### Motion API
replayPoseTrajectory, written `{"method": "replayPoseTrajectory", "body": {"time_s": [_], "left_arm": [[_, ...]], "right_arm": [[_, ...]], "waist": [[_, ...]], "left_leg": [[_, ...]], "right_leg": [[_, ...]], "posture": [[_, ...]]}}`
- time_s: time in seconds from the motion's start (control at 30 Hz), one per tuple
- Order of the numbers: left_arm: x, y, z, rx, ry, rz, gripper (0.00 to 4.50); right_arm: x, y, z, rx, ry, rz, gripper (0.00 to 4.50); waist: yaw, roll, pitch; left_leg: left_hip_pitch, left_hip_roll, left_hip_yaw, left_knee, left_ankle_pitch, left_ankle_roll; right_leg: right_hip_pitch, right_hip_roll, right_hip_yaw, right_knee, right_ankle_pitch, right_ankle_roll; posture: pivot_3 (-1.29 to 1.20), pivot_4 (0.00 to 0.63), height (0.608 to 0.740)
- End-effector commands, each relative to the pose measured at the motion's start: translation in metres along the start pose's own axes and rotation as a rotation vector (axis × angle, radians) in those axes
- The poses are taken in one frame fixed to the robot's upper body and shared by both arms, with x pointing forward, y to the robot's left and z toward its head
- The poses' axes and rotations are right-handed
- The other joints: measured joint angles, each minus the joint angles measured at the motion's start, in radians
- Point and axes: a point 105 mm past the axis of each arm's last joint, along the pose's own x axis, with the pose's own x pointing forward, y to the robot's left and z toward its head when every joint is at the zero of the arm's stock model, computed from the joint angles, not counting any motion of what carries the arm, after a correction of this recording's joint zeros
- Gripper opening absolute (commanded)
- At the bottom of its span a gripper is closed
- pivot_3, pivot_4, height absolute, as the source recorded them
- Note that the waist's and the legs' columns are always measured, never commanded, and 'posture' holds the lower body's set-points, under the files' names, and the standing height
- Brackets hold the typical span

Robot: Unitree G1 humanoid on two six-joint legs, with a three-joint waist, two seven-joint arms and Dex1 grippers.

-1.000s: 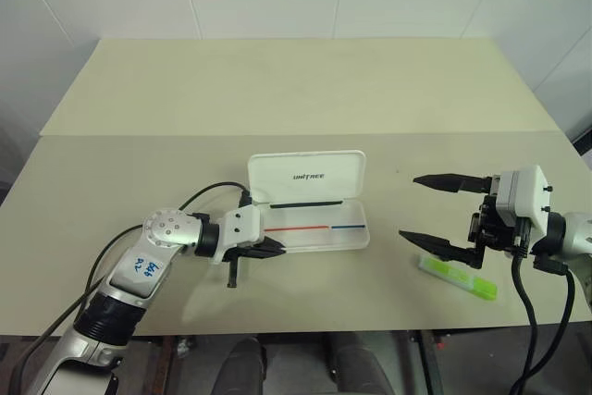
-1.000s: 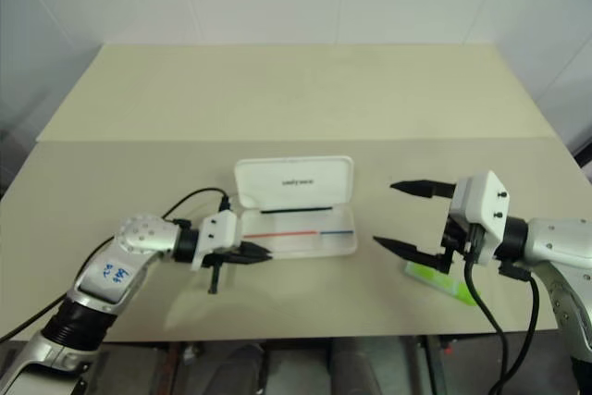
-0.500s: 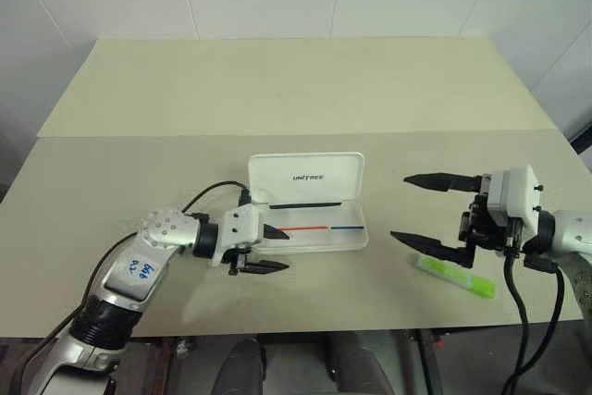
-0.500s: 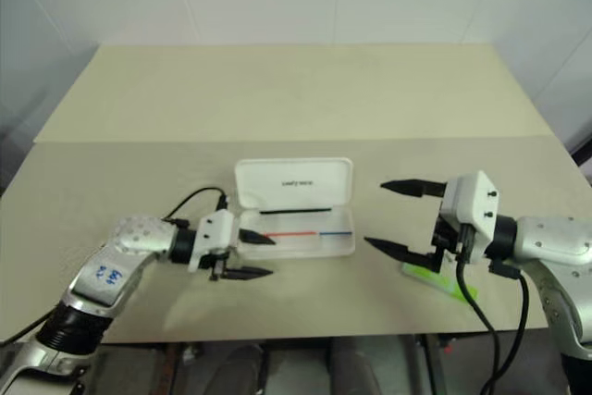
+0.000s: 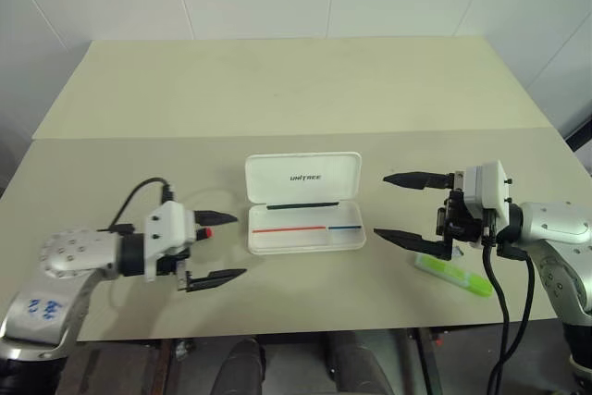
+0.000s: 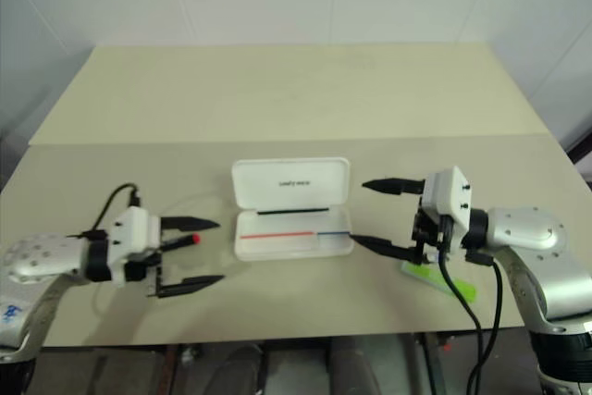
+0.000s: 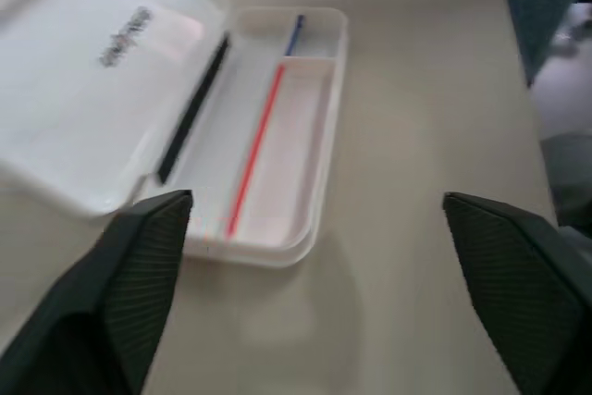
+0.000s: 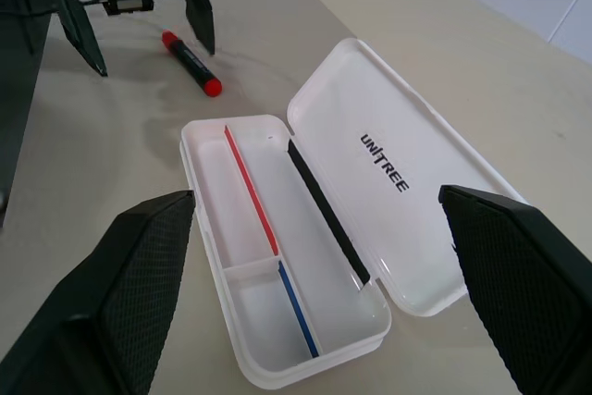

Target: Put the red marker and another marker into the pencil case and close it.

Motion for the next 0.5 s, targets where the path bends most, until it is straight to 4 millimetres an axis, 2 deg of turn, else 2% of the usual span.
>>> {"method": "replayPoseTrajectory", "body": {"time_s": [0.03,0.13,0.23,0.37,0.5], "left_arm": [[-0.029,0.017,0.001,0.05,0.001,0.129,4.46],[-0.049,0.029,-0.01,0.055,0.048,0.196,4.46],[-0.062,0.031,-0.025,0.029,0.097,0.189,4.46],[-0.069,0.031,-0.042,-0.001,0.134,0.15,4.46],[-0.067,0.034,-0.058,-0.043,0.167,0.074,4.46]], "right_arm": [[0.004,-0.001,0.006,-0.035,-0.031,0.022,4.5],[0.008,-0.002,0.006,-0.033,-0.042,0.032,4.5],[0.011,-0.003,0.005,-0.033,-0.049,0.038,4.5],[0.012,-0.004,0.006,-0.034,-0.053,0.039,4.5],[0.012,-0.004,0.008,-0.04,-0.053,0.029,4.5]], "waist": [[-0.001,0.0,0.0],[-0.003,0.0,0.0],[-0.004,0.0,0.0],[-0.003,0.0,0.0],[0.002,0.0,0.0]], "left_leg": [[0.0,0.0,0.0,0.0,0.0,0.0],[0.0,0.0,0.0,0.0,0.0,-0.001],[0.0,0.001,0.0,0.0,-0.001,-0.001],[0.0,0.002,0.001,-0.002,-0.004,-0.001],[0.0,0.003,0.001,-0.005,-0.004,-0.001]], "right_leg": [[0.0,0.0,0.0,0.0,0.0,0.0],[0.0,0.0,0.0,-0.001,0.0,0.0],[0.0,0.0,0.0,-0.002,0.0,0.0],[-0.001,0.0,0.0,-0.003,-0.002,-0.001],[-0.003,0.001,-0.002,-0.001,-0.003,-0.003]], "posture": [[0.0,0.15,0.74],[0.0,0.15,0.74],[0.0,0.15,0.74],[0.0,0.15,0.74],[0.0,0.15,0.74]]}}
